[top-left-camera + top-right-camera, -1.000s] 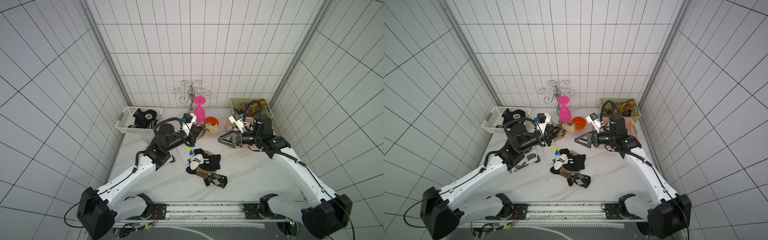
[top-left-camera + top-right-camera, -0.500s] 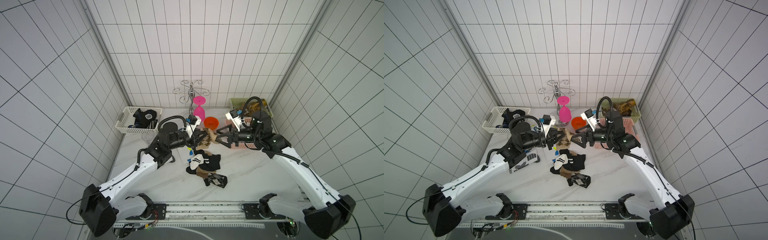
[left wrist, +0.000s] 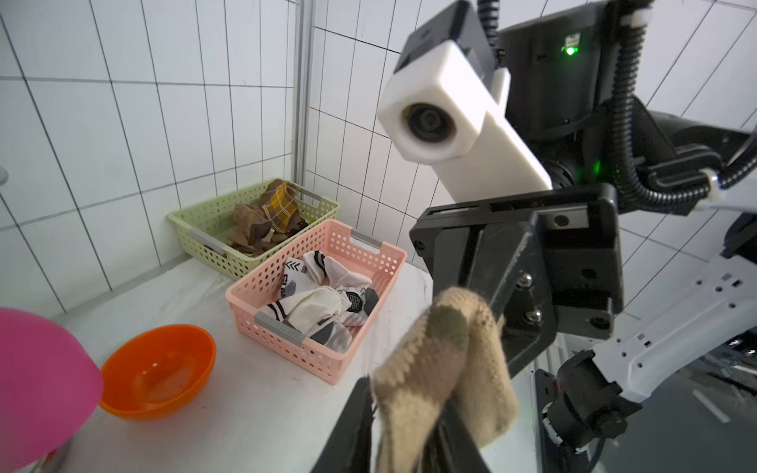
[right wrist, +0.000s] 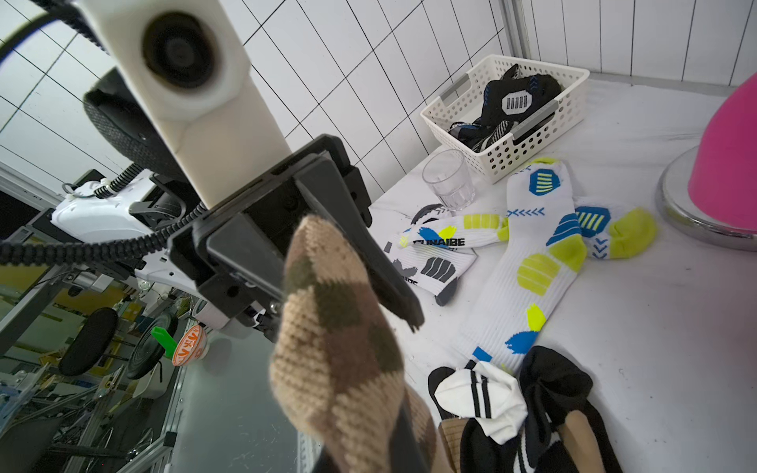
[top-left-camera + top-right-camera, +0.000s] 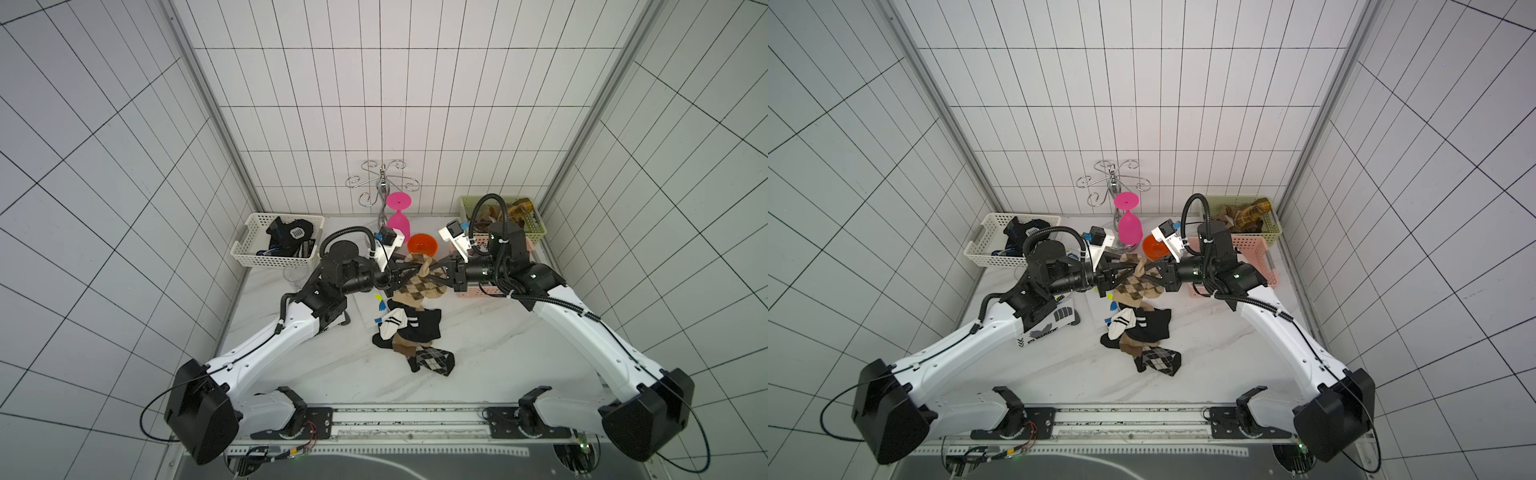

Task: Sort the socks into the basket by color
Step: Pick up the sock at the center of the board, then place the sock in the bin.

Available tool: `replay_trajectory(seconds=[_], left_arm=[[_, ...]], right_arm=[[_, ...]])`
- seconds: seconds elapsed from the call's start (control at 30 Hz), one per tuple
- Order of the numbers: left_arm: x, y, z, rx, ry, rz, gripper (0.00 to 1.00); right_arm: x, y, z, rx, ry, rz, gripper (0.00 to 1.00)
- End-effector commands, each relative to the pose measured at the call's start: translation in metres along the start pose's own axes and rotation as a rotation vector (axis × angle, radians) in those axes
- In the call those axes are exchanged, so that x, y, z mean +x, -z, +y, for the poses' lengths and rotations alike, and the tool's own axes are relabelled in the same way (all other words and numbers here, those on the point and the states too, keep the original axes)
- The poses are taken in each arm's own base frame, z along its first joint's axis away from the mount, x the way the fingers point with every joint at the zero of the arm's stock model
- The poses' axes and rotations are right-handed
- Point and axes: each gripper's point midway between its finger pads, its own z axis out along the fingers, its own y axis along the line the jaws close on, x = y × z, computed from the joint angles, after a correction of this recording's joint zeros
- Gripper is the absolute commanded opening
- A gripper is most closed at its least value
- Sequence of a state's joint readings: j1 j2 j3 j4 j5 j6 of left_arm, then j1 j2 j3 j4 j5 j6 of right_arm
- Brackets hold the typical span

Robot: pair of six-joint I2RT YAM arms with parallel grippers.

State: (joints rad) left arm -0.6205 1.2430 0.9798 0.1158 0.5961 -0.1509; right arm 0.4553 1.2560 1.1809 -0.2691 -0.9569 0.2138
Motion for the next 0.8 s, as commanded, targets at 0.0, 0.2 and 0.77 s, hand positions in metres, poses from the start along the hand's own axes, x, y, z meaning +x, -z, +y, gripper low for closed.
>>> replay_trajectory(seconds=[0.0, 0.2, 0.77], left_arm=[[-0.008, -0.001, -0.01, 0.046, 0.013, -0.017, 0.51], [-0.013, 0.017, 0.024, -0.112, 0.082, -0.05, 0.61], [0.016, 0.057, 0.04, -0.319, 0.186, 0.006, 0.6]], right_arm=[[-0.066, 0.022, 0.017, 0.015, 0.141, -0.145, 0.0], [-0.105, 0.057, -0.051, 0.229, 0.057, -0.257, 0.0], [-0.184, 0.179, -0.356, 1.105, 0.049, -0.56, 0.0]])
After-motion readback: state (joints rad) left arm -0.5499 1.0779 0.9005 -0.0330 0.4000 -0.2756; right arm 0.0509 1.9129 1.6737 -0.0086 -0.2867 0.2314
